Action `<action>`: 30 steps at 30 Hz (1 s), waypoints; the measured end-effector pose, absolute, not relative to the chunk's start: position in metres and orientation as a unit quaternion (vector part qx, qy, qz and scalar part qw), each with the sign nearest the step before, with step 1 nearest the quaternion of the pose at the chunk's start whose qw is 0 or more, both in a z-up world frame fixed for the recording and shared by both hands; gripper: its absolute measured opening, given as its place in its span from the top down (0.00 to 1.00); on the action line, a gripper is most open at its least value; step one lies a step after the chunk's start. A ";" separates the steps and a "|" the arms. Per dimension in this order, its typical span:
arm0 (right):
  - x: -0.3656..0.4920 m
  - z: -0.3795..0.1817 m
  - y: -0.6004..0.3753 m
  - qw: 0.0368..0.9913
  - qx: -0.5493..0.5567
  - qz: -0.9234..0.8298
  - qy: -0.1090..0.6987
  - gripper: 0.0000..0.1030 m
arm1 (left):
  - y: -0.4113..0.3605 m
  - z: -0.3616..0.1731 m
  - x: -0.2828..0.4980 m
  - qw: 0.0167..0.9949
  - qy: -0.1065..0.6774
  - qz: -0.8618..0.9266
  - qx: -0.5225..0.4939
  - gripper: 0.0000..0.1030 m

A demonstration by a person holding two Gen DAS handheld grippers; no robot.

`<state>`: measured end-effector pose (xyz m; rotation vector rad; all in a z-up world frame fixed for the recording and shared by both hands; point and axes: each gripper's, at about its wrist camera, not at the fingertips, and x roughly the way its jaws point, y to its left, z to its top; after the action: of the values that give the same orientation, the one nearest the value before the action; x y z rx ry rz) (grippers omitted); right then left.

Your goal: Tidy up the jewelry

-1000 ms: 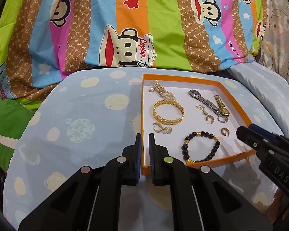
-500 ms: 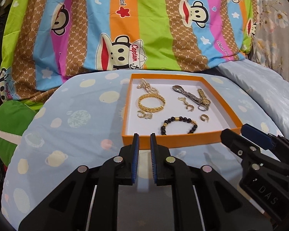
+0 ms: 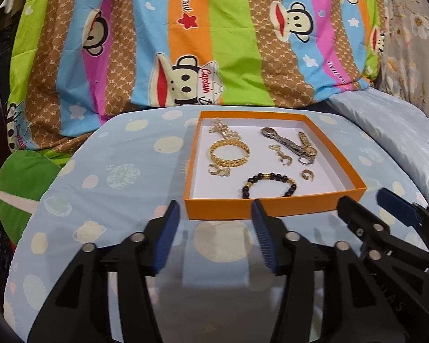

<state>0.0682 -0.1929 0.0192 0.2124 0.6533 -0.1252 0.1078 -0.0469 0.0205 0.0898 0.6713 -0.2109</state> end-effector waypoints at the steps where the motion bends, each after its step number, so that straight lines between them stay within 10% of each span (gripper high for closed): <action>1: 0.068 0.019 -0.195 0.939 0.108 -0.068 0.319 0.33 | -0.045 0.020 0.108 0.938 0.329 -0.101 0.040 0.42; 12: 0.071 0.017 -0.202 0.933 0.120 -0.091 0.326 0.23 | -0.038 0.016 0.116 0.935 0.344 -0.076 0.025 0.23; 30: 0.070 0.020 -0.200 0.936 0.109 -0.098 0.321 0.21 | -0.039 0.020 0.112 0.941 0.333 -0.050 0.035 0.22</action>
<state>0.0699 -0.1996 0.0196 0.2223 0.6562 -0.2007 0.1119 -0.0388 0.0198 0.0721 0.6787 -0.1028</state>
